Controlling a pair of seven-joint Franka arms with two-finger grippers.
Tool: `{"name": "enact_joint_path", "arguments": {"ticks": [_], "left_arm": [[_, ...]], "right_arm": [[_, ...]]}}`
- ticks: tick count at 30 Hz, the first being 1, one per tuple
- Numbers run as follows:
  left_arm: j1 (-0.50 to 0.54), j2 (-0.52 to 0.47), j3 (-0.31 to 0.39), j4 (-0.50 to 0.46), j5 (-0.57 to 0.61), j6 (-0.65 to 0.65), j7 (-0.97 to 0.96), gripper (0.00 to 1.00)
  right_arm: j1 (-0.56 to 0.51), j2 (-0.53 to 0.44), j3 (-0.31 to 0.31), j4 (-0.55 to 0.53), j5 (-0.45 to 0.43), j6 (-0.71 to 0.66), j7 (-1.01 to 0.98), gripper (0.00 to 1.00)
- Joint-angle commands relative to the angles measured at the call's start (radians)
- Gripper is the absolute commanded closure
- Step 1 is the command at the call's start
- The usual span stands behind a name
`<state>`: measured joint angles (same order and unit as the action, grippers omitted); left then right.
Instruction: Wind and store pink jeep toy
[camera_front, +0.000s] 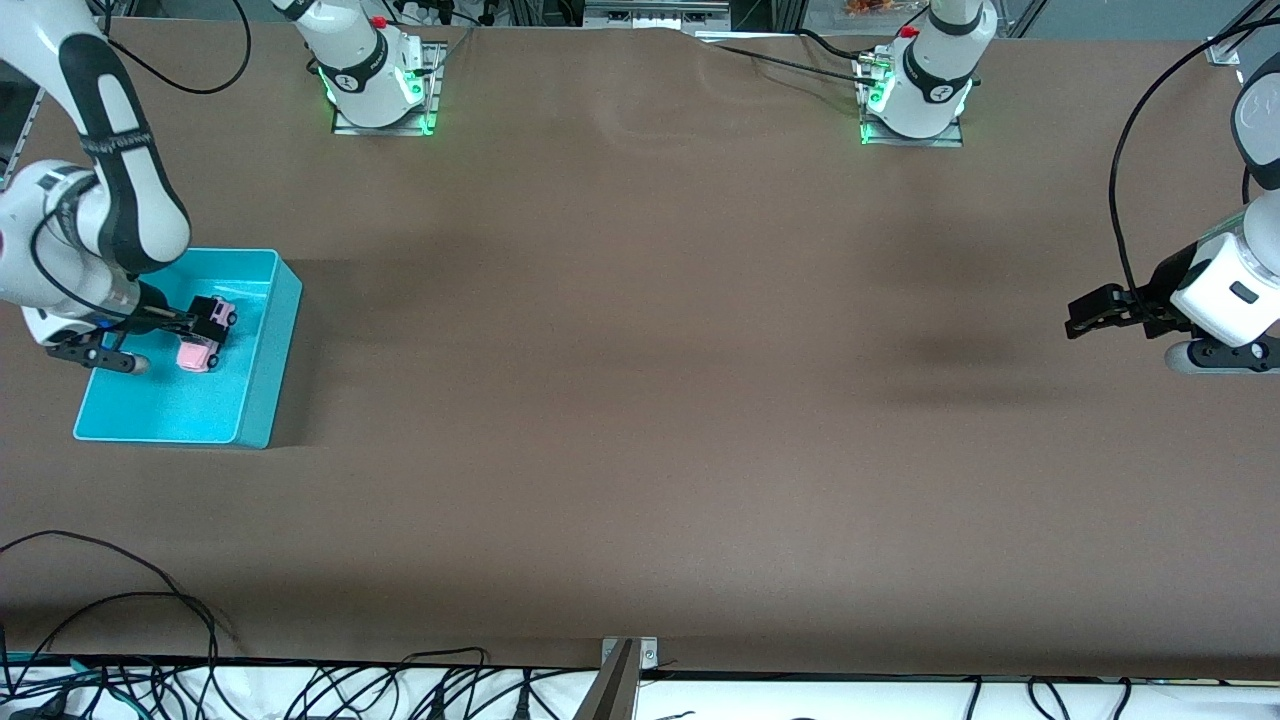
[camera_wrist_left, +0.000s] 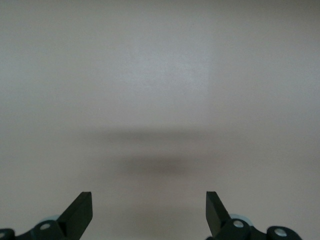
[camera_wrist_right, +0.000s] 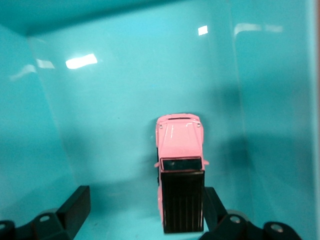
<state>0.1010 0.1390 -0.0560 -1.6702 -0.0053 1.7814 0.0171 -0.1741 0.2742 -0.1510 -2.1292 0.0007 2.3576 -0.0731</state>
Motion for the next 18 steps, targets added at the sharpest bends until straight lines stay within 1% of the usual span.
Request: {"name": "enact_joint_path", "arguments": {"ticks": [1,5,10,15,16,18], "left_arm": [[0.008,-0.009,-0.007,-0.013,0.014,0.004,0.018,0.0],[0.008,-0.009,-0.007,-0.013,0.014,0.004,0.018,0.0],[0.008,-0.009,-0.007,-0.013,0.014,0.004,0.018,0.0],[0.008,-0.009,-0.007,-0.013,0.014,0.004,0.018,0.0],[0.008,-0.009,-0.007,-0.013,0.014,0.004,0.018,0.0],[0.008,-0.009,-0.007,-0.013,0.014,0.004,0.018,0.0]], "right_arm": [[-0.002,-0.124,0.024,-0.018,-0.004,-0.044,0.079,0.0],[-0.002,-0.183,0.059,0.003,-0.004,-0.098,0.085,0.0],[0.036,-0.236,0.06,0.066,-0.002,-0.245,0.085,0.0],[0.082,-0.225,0.062,0.242,-0.001,-0.467,0.09,0.0],[0.091,-0.221,0.067,0.29,0.001,-0.519,0.093,0.0],[0.102,-0.217,0.077,0.348,0.007,-0.587,0.096,0.0]]}}
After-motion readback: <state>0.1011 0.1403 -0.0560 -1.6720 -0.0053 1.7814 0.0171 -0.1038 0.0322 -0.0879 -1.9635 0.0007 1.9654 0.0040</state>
